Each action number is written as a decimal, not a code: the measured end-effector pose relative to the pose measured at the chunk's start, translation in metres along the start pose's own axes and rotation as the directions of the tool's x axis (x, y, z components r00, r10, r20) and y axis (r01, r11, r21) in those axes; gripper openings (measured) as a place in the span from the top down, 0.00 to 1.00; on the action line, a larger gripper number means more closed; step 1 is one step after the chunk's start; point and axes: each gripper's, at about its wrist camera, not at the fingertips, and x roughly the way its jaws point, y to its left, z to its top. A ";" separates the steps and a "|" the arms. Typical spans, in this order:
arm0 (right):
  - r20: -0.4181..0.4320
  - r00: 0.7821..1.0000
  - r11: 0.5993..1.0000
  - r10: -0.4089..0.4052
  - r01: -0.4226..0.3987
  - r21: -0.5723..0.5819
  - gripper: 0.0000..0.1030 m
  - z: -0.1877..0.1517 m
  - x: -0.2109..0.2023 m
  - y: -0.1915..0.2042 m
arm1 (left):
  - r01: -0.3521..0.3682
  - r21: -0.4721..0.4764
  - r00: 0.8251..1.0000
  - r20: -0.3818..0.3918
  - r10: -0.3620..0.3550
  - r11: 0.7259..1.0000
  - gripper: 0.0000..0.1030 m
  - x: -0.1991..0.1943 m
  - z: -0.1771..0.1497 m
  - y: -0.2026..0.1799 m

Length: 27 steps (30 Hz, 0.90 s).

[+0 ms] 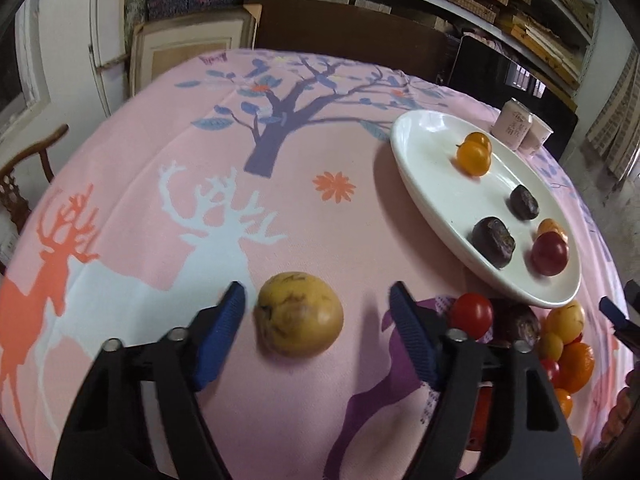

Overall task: Organize fruits
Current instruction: 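Grasp a pale yellow round fruit with the left tool while the right tool grasps a large orange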

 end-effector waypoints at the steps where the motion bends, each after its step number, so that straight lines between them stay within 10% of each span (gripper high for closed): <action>1: -0.001 1.000 1.000 -0.002 0.002 -0.005 0.12 0.000 0.000 0.001 | 0.005 -0.008 1.000 -0.008 -0.005 1.000 0.47 0.001 0.000 0.002; 27: -0.125 0.989 0.947 -0.078 0.035 -0.319 0.15 -0.043 0.018 0.053 | -0.072 0.024 0.997 0.013 0.071 0.997 0.61 -0.008 -0.013 -0.001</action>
